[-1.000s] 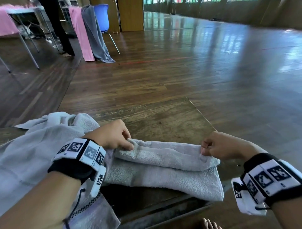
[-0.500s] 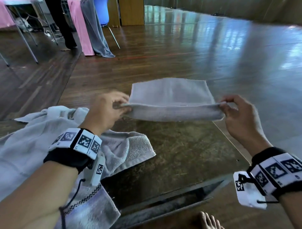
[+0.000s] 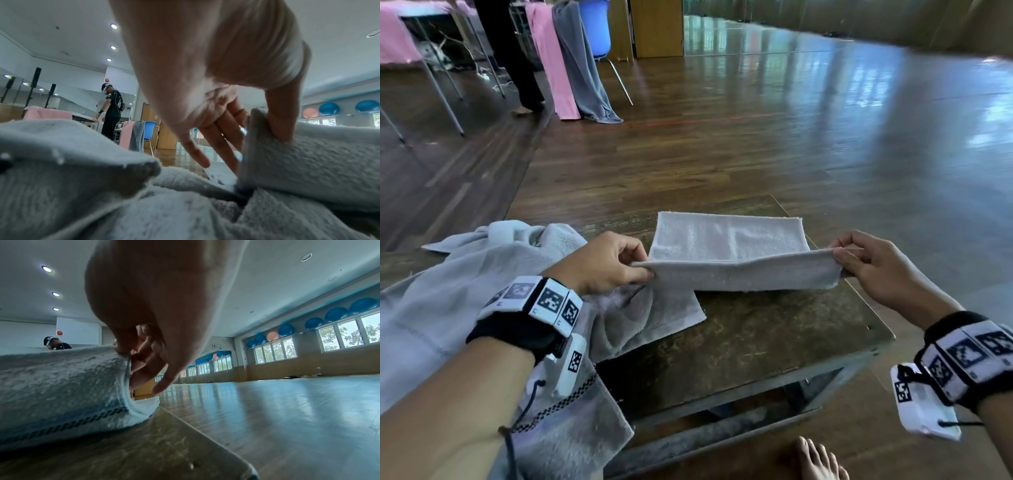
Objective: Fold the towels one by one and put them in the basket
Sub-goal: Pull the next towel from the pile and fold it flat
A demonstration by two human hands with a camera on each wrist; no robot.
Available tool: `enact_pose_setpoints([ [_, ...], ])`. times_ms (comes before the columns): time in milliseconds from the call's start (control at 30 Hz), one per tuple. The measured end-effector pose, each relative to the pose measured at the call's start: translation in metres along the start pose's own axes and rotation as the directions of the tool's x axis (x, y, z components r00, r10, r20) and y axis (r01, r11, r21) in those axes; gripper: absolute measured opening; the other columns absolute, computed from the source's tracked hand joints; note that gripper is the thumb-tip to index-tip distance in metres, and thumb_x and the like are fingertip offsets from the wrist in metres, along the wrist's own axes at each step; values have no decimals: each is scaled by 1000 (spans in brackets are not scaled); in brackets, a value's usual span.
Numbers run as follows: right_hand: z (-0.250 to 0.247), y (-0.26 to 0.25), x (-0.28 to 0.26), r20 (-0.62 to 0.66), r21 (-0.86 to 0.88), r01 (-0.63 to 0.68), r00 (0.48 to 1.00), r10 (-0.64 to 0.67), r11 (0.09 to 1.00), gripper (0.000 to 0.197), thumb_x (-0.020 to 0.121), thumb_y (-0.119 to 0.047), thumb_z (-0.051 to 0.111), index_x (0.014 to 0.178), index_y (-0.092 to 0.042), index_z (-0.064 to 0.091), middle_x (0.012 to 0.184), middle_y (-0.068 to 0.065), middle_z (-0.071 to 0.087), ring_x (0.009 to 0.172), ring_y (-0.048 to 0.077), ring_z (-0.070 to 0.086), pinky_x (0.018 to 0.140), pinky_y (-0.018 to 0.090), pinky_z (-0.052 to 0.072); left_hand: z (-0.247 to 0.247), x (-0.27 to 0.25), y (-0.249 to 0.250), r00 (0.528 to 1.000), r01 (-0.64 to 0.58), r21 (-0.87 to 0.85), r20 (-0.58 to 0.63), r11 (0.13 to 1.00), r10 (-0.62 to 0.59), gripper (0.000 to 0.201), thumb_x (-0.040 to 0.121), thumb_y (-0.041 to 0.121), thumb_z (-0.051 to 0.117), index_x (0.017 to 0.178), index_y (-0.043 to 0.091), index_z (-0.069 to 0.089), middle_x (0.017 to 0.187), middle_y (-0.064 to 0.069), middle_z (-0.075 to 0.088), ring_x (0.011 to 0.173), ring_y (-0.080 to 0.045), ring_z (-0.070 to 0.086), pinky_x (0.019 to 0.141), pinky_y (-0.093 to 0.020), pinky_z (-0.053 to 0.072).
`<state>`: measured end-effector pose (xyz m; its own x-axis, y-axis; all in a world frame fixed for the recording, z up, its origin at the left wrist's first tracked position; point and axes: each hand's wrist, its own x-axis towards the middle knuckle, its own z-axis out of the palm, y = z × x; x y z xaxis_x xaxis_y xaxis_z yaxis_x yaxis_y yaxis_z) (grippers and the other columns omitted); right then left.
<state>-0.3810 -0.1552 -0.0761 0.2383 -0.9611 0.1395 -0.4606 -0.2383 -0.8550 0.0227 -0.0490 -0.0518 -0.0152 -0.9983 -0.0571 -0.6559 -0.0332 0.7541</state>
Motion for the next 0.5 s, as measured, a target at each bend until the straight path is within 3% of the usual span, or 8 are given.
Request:
enact_pose_setpoints([
  [100, -6, 1, 0, 46, 53, -83, 996, 80, 995, 17, 100, -7, 58, 87, -13, 67, 74, 4, 62, 71, 21, 58, 78, 49, 54, 0, 2, 5, 998, 35, -54, 45, 998, -32, 12, 80, 13, 82, 83, 7, 72, 80, -12, 75, 72, -16, 67, 71, -30, 54],
  [200, -12, 5, 1, 147, 15, -212, 967, 208, 977, 25, 101, -9, 58, 78, -13, 68, 63, 1, 62, 55, 17, 57, 64, 37, 50, -3, 6, 9, 989, 112, -148, 108, 983, -97, 16, 80, 13, 80, 89, 0, 73, 74, -7, 74, 67, -12, 68, 59, -22, 54],
  [300, -10, 4, 8, 156, -25, -246, 956, 247, 969, 25, 101, -13, 57, 78, -14, 68, 60, -3, 64, 53, 12, 58, 61, 36, 50, 0, 14, 9, 978, 173, -44, 128, 984, -166, 18, 82, 18, 79, 90, 3, 74, 66, -1, 70, 60, -11, 64, 56, -24, 54],
  [367, -2, 2, 19, 61, -59, -209, 975, 213, 976, 19, 100, -17, 60, 84, -15, 69, 61, -7, 68, 55, 9, 61, 62, 34, 52, 6, 24, 5, 982, 187, 25, 12, 982, -187, 16, 83, 21, 79, 88, 7, 75, 68, -2, 71, 61, -13, 64, 60, -29, 55],
  [433, 10, 2, 31, -56, -86, -189, 981, 185, 978, 15, 99, -19, 62, 85, -17, 69, 67, -8, 72, 60, 5, 65, 62, 28, 50, 11, 40, 1, 967, 194, 62, -179, 979, -181, 15, 83, 25, 79, 87, 10, 75, 74, -2, 73, 68, -18, 67, 68, -34, 56],
  [500, 20, 8, 42, -146, -134, -197, 973, 177, 971, 14, 97, -20, 64, 85, -19, 70, 79, -3, 73, 74, 13, 68, 65, 27, 50, 19, 54, -2, 924, 216, 73, -338, 974, -180, 16, 82, 28, 80, 85, 14, 74, 79, -1, 73, 76, -22, 68, 77, -36, 55],
])
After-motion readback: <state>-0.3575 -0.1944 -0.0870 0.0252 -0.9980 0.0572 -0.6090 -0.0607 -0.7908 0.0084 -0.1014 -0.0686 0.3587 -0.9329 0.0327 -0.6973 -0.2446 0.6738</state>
